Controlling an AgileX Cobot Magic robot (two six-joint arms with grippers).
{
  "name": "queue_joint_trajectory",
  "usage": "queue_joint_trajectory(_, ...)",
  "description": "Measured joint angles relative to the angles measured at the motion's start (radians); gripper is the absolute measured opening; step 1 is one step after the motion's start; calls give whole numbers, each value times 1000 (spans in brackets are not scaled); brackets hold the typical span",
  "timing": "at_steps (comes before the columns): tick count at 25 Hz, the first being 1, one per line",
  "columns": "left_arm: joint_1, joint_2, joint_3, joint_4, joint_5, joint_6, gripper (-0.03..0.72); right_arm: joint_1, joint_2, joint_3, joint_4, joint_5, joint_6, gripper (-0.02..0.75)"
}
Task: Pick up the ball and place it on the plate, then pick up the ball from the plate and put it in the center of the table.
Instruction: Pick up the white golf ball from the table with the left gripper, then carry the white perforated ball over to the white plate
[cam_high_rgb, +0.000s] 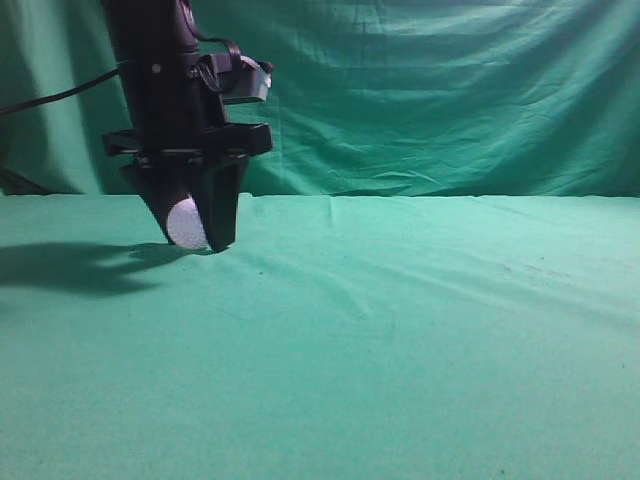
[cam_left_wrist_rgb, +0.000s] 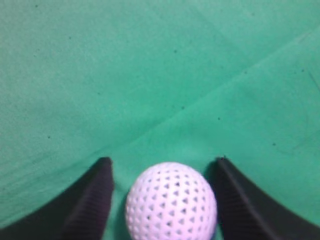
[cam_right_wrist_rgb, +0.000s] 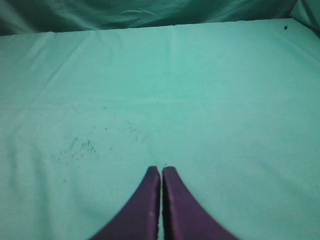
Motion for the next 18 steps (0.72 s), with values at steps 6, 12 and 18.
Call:
queue_joint_trajectory(6, 0, 9, -105, 9, 104, -3, 300, 0, 0, 0, 0, 0, 0, 0)
queue_joint_trajectory(12, 0, -129, -157, 86, 220, -94, 300, 0, 0, 0, 0, 0, 0, 0)
queue_joint_trajectory(18, 4, -351, 1, 278, 257, -228, 300, 0, 0, 0, 0, 0, 0, 0)
